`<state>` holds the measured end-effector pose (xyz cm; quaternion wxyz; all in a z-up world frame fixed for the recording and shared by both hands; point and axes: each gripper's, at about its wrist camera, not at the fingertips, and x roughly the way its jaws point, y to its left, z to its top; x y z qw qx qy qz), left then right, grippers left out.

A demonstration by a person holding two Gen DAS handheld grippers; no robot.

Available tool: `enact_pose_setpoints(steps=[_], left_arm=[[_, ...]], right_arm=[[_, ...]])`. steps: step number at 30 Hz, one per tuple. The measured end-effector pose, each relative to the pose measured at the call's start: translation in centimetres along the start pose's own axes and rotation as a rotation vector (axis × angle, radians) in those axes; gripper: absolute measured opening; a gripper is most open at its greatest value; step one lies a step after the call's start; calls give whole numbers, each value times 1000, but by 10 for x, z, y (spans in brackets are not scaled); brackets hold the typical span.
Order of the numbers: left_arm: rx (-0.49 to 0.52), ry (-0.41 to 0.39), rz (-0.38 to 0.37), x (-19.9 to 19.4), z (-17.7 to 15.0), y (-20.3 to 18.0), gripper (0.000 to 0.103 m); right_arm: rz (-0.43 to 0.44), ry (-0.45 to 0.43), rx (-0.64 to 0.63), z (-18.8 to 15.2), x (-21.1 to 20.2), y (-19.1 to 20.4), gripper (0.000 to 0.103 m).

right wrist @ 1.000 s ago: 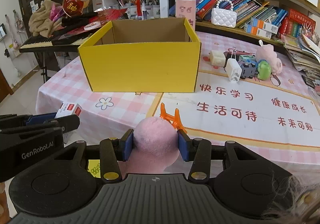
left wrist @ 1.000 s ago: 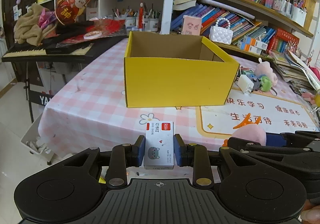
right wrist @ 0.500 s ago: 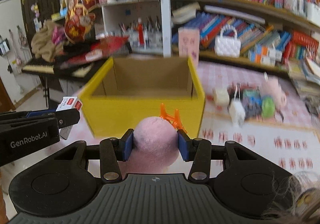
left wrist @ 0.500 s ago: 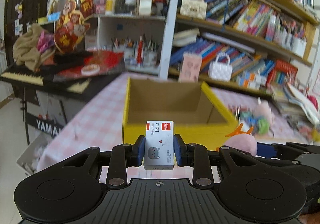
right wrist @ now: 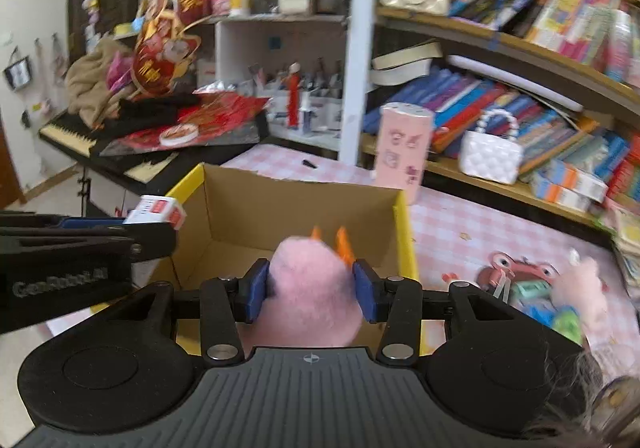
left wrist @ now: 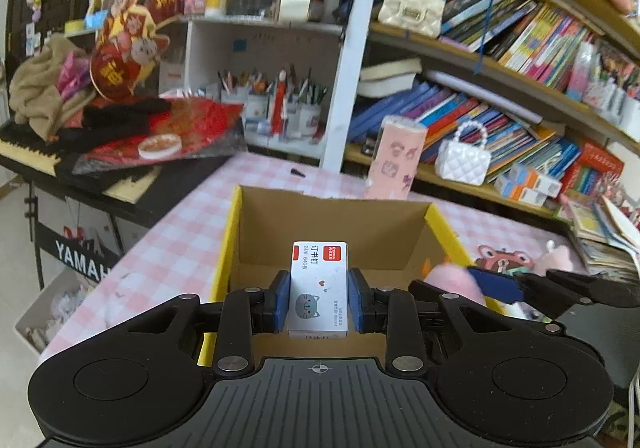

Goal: Organize objects
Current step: 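Carry the pink plush and white card box over the yellow box with both tools, then open right tool dropping the plush while left tool releases the card box into the box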

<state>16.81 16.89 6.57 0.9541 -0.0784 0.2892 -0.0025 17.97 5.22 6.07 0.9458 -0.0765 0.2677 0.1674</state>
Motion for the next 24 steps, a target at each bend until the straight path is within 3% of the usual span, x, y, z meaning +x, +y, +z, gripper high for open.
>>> enact_pose_setpoints(steps=[2,7,16,20,22,24], left_arm=[[-5,24,9,17,2,1,29],[3,81,36,50,2,1,29],[42,169,78,83,-5,-4,32],[45,137,92,77,-3,-5,44],[29,97,74,68,2,-5,57],[11,55,56,58,7,-5,58]], right_arm=[[10,4,-51,2,17,-1,20],[43,92,-109,7,60,-11,18],[70,185,-124,-4,89,-19,18],[75,168,-119,-2,84,-21,19],[66,154,-110,-1,78,-23,19],[66,137,-81,2,69,-27,19]])
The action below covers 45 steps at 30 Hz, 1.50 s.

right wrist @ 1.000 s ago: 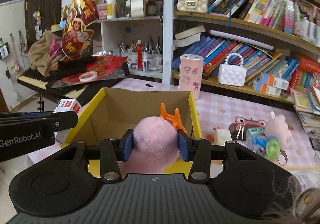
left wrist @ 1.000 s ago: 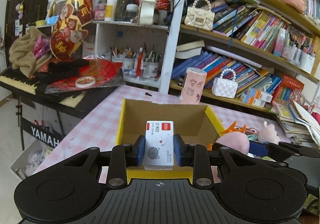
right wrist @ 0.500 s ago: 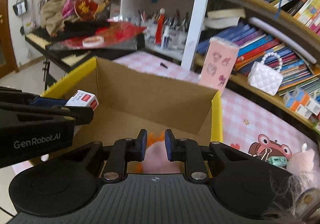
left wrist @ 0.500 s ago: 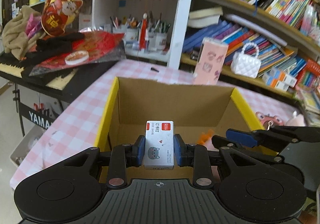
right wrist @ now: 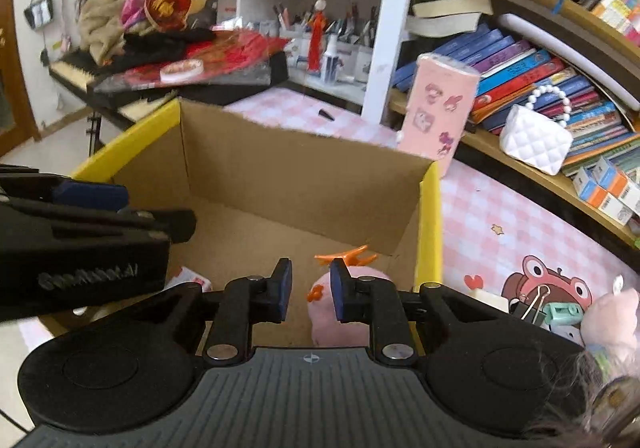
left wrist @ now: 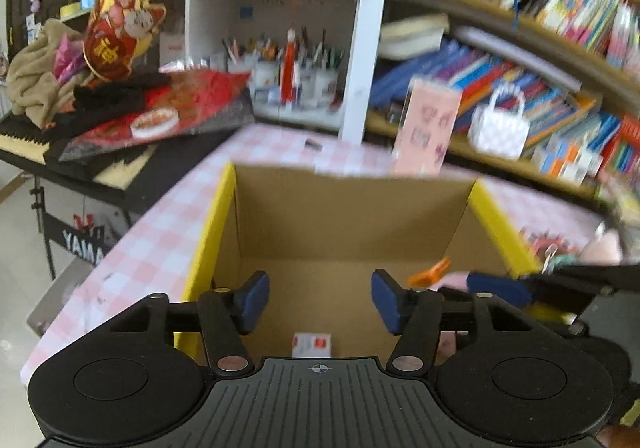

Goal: Organize objects
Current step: 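Open right tool dropping the plush while left tool releases the card box into the box, then move both tools back toward the remaining toys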

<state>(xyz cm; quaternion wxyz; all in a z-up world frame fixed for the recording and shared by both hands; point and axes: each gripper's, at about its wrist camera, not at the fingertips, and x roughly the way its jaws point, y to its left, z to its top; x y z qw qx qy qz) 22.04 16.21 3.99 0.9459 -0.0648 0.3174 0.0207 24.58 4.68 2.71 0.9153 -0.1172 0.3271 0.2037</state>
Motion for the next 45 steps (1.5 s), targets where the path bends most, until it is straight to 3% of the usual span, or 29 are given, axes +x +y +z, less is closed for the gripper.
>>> enact_pose_setpoints(steps=[7,14,19,23,25,28,30,33,36,45], left_arm=[[-17,-127,-8,-52,3,4,65],[-20,-165,4,-94,-28,16,67],[2,-102,24,-111,-62,25,67],[5,-63,32,-127,-86,32,68],[9,-54,41,-134,-97,33,75],[18,-44,50,-144,-112,35,76],[26,-35,60,-147,-120,36,76],[30,-24,71,-152,-130,35,77],[28,-15,58,-156,-138,29,82],[102,30,-19,-156,-158,2,84]], right_arm=[[-19,-95,72,1,-48,-1,19],[-58,-148,108,-22,-99,10,21],[-82,-98,91,-53,-117,34,22],[-126,-57,151,-82,-130,52,37],[-150,-46,173,-97,-136,62,37],[-180,-25,211,-115,-144,70,38],[-210,-8,216,-123,-147,74,45],[-250,2,217,-134,-153,76,47],[-283,10,244,-146,-162,75,51],[-383,58,312,-178,-183,63,56]])
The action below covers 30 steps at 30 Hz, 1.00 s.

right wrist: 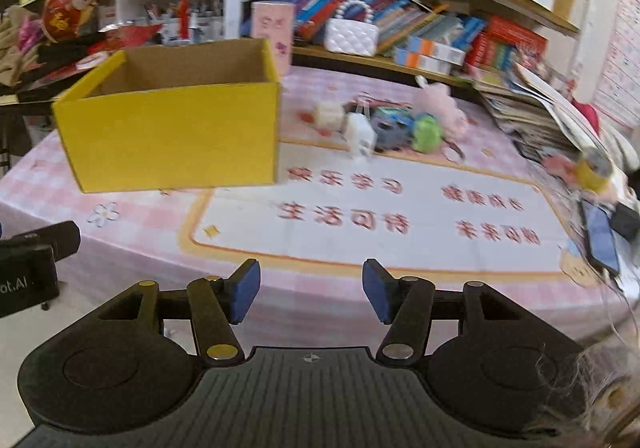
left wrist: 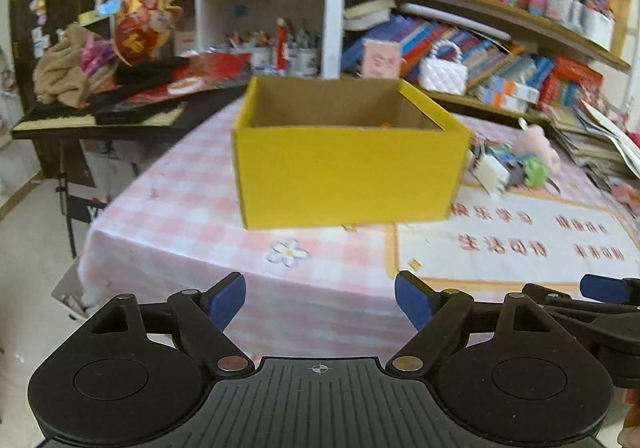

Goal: Organize objects
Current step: 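Move both tools back toward the remaining toys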

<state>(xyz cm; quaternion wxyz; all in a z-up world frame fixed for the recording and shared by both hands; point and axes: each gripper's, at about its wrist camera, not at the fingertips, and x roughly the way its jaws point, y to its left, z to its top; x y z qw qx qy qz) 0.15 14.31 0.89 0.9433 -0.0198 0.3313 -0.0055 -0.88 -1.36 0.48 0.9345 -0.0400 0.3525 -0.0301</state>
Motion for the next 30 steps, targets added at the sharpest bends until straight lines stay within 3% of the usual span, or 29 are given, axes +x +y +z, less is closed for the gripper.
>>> enact_pose_setpoints(steps=[14,30], left_arm=[[138,127,-152,22,-14,-61,84],[296,159,-289,52,2,-164,84]], right_arm=[[-106,73,99,-24,-1,-46,59],[-204,109,272,-32,19,-143,63]])
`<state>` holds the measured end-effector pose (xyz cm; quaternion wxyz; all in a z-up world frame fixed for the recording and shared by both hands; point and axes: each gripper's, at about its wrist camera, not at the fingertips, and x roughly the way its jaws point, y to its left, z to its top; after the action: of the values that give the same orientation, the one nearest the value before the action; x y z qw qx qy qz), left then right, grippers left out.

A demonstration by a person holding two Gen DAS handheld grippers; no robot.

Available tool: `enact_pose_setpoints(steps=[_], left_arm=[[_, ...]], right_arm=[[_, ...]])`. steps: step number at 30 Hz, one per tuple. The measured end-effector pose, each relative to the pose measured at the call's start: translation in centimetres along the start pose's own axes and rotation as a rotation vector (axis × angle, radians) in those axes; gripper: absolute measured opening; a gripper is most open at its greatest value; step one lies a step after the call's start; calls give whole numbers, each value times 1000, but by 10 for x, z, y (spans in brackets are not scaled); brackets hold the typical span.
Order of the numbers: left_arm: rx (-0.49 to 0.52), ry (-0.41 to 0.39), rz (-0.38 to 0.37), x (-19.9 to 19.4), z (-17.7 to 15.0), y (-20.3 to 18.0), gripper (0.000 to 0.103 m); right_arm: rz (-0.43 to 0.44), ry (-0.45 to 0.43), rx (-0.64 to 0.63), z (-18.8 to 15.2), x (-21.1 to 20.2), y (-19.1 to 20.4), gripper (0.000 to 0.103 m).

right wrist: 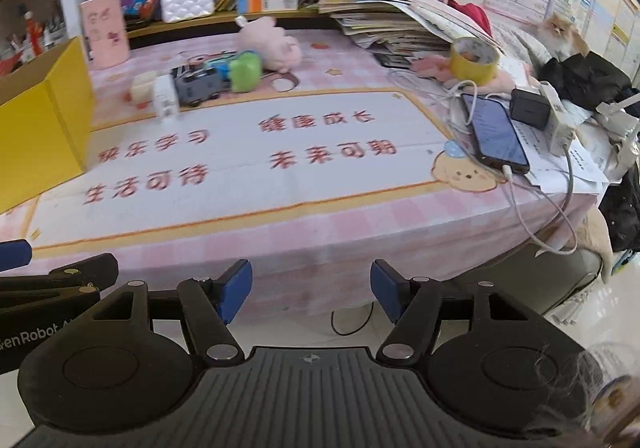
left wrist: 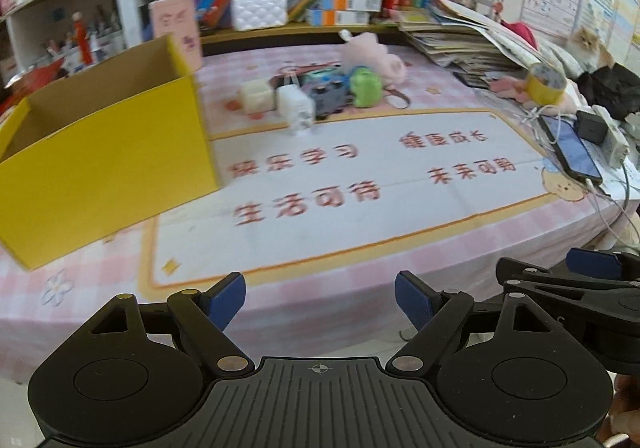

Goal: Organize objects
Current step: 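Move both tools back toward the remaining toys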

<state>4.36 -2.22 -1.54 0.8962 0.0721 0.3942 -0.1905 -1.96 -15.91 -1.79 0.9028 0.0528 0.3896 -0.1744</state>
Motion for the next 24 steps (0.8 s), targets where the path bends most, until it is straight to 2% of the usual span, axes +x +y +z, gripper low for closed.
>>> enact_pose_setpoints(steps=[7,11,24], left_arm=[[-7,-27,6,20,30,-21,84],[-37,-32,38,33,45,-27,84],[-128,-82,138,68,98,-34,84]], right_arm=[[42,-19,26,26,24,-26,64],[61,-17,18,43,37,-35,70],[208,-17,30,114,93,-61,67]])
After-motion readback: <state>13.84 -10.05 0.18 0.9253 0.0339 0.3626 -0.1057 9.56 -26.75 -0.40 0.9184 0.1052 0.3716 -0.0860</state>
